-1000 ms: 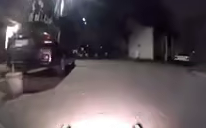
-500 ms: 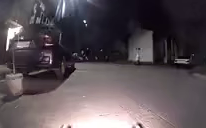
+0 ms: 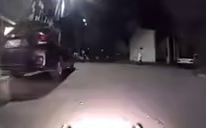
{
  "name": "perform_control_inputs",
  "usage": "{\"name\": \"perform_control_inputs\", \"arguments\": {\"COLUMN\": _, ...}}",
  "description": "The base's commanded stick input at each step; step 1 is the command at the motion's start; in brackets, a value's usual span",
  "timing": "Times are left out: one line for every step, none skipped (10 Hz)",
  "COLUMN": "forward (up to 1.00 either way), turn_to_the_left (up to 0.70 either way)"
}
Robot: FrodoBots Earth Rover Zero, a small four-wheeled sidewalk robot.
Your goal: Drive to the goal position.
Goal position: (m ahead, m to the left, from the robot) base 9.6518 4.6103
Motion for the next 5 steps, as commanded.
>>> {"name": "perform_control_inputs", "arguments": {"forward": 0.85, "turn_to_the_left": 0.0}}
{"name": "perform_control_inputs", "arguments": {"forward": 0.85, "turn_to_the_left": 0.0}}
{"name": "perform_control_inputs", "arguments": {"forward": 0.85, "turn_to_the_left": 0.0}}
{"name": "perform_control_inputs", "arguments": {"forward": 0.85, "turn_to_the_left": 0.0}}
{"name": "perform_control_inputs", "arguments": {"forward": 0.85, "turn_to_the_left": 0.0}}
